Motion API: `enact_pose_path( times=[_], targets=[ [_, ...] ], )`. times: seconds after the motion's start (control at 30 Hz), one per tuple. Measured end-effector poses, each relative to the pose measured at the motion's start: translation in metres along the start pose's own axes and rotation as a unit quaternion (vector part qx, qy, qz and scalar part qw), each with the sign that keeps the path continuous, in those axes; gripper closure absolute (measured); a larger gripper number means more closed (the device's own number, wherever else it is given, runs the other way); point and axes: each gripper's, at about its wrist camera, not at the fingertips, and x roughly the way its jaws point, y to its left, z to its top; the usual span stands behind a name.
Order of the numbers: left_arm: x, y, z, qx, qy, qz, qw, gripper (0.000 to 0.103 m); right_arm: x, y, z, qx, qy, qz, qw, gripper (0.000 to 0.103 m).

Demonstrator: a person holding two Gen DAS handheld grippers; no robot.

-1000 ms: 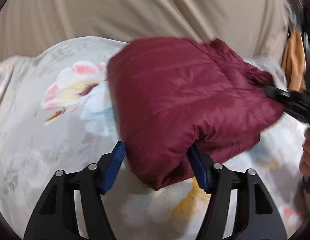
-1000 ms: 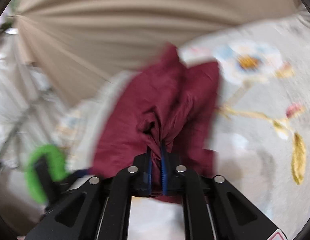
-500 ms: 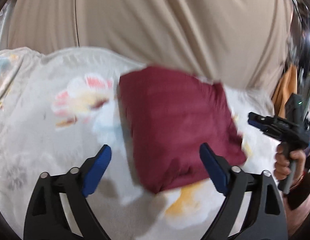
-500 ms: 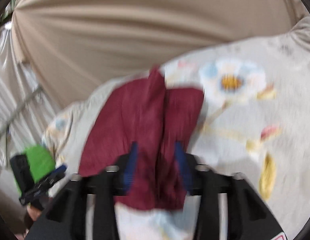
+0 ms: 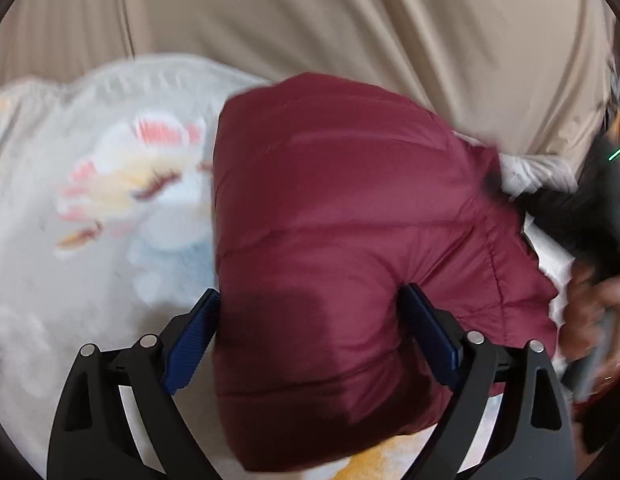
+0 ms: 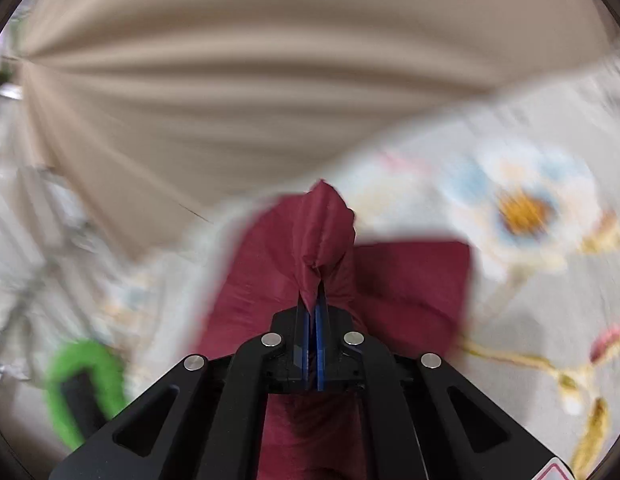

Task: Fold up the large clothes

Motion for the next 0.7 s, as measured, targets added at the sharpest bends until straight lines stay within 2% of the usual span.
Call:
enact_pose_path(
  times=[0.03, 0.07, 0.2, 0.23, 0.27, 0.3, 0.33, 0.47, 0.53, 0.6, 0.63, 0.67, 0.7],
  targets=[
    [0.003, 0.001, -0.001, -0.008, 0.002, -0.006, 0.9999, 0.012, 0.011, -0.013, -0.004, 0.022, 0.023, 0.014, 0.999, 0.102],
    [0.005, 0.002, -0.002, -0.012, 0.002, -0.004, 0.9999, 0.011, 0.009, -0.018, -0.005, 0.035, 0.023, 0.02, 0.999, 0.102],
    [-0.004, 0.015, -0.004, -0.04, 0.019, -0.027, 0.9987, 0.013, -0.034, -0.005, -0.009, 0.017, -0.012, 0.011, 1.0, 0.094],
    [-0.01, 0.021, -0.004, -0.052, 0.022, -0.04, 0.9976, 0.012, -0.051, -0.003, -0.015, 0.005, -0.025, 0.006, 1.0, 0.085],
    [-0.021, 0.026, -0.008, -0.058, 0.026, -0.063, 0.996, 0.011, -0.062, -0.004, -0.019, 0.0, -0.029, 0.002, 1.0, 0.072],
    [-0.027, 0.029, -0.011, -0.056, 0.029, -0.073, 0.9954, 0.009, -0.071, -0.007, -0.024, 0.0, -0.029, -0.002, 1.0, 0.062],
    [-0.036, 0.029, -0.019, -0.045, 0.034, -0.082, 0.995, 0.007, -0.075, -0.01, -0.027, 0.002, -0.028, -0.003, 1.0, 0.049],
    [-0.043, 0.018, -0.05, 0.026, 0.067, -0.066, 0.9952, 0.006, -0.057, -0.017, -0.024, 0.016, 0.009, 0.0, 1.0, 0.038],
    [-0.037, 0.012, -0.06, 0.057, 0.068, -0.03, 0.9957, 0.006, -0.032, -0.012, -0.021, 0.039, 0.039, 0.015, 0.998, 0.038],
    [-0.034, 0.011, -0.06, 0.062, 0.054, 0.002, 0.9967, 0.007, -0.017, 0.001, -0.017, 0.038, 0.056, 0.022, 0.997, 0.056],
    [-0.033, 0.013, -0.057, 0.058, 0.043, 0.024, 0.9971, 0.008, -0.015, 0.018, -0.015, 0.009, 0.052, 0.014, 0.999, 0.08],
    [-0.034, 0.014, -0.053, 0.054, 0.034, 0.039, 0.9972, 0.011, -0.019, 0.039, -0.012, -0.025, 0.04, 0.018, 0.999, 0.091],
    [-0.035, 0.014, -0.05, 0.053, 0.027, 0.045, 0.9972, 0.017, -0.028, 0.057, -0.01, -0.046, 0.022, 0.048, 0.998, 0.093]
  ],
)
